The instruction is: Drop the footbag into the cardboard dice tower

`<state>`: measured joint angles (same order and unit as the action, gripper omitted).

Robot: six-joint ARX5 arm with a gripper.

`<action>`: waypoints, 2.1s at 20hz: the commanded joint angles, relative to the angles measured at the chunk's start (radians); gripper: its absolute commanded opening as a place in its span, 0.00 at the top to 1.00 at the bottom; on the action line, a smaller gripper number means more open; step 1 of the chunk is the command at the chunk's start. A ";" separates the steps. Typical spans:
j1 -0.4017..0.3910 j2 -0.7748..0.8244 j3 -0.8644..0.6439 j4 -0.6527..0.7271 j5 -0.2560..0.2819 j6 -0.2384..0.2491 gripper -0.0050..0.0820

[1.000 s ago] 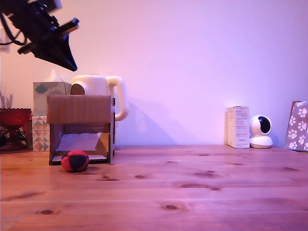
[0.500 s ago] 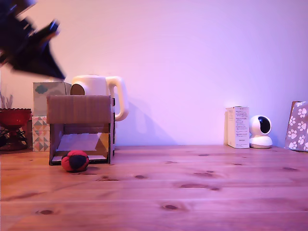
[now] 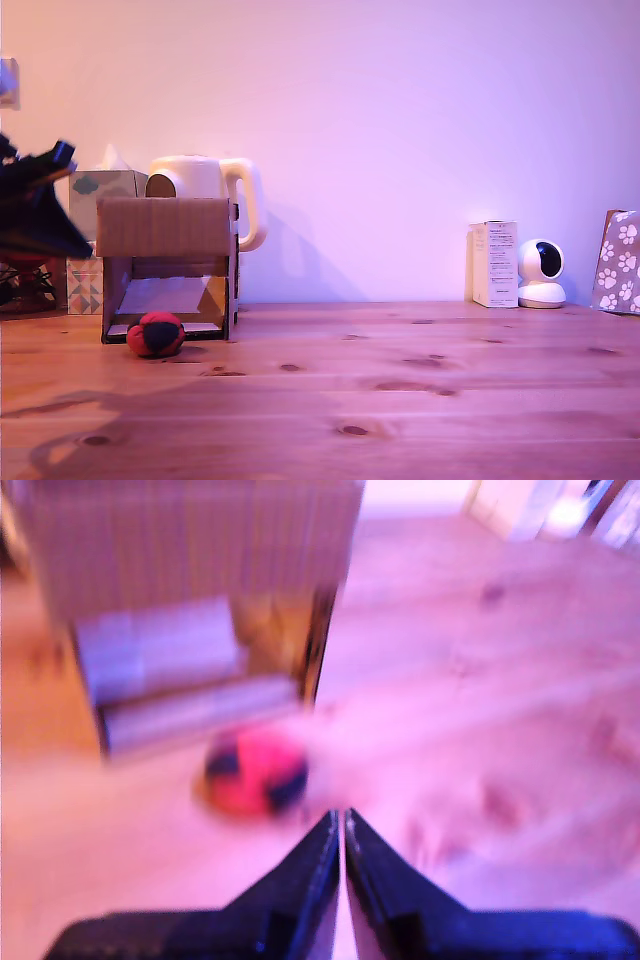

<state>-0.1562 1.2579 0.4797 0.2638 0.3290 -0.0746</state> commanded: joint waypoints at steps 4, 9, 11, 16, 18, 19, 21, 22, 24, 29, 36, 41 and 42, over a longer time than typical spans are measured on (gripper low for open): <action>-0.004 -0.001 -0.014 0.005 -0.001 -0.004 0.97; -0.004 0.047 -0.014 0.065 -0.002 0.004 0.97; -0.004 0.096 -0.014 0.112 -0.001 0.003 0.96; -0.004 0.218 -0.014 0.200 -0.001 0.003 0.96; -0.004 0.258 -0.013 0.242 -0.001 0.003 0.94; -0.004 0.276 -0.012 0.261 -0.001 0.003 0.83; -0.005 0.308 -0.010 0.300 0.000 0.003 0.37; -0.008 0.320 -0.008 0.316 -0.003 0.004 0.12; -0.010 0.332 0.000 0.327 -0.006 0.006 0.05; -0.011 0.344 0.009 0.411 -0.018 0.032 0.05; -0.011 0.464 0.109 0.411 -0.018 0.057 0.05; -0.011 0.573 0.222 0.405 -0.020 0.057 0.05; -0.010 0.595 0.247 0.391 -0.020 0.057 0.05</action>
<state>-0.1638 1.8248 0.7231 0.6559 0.3119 -0.0231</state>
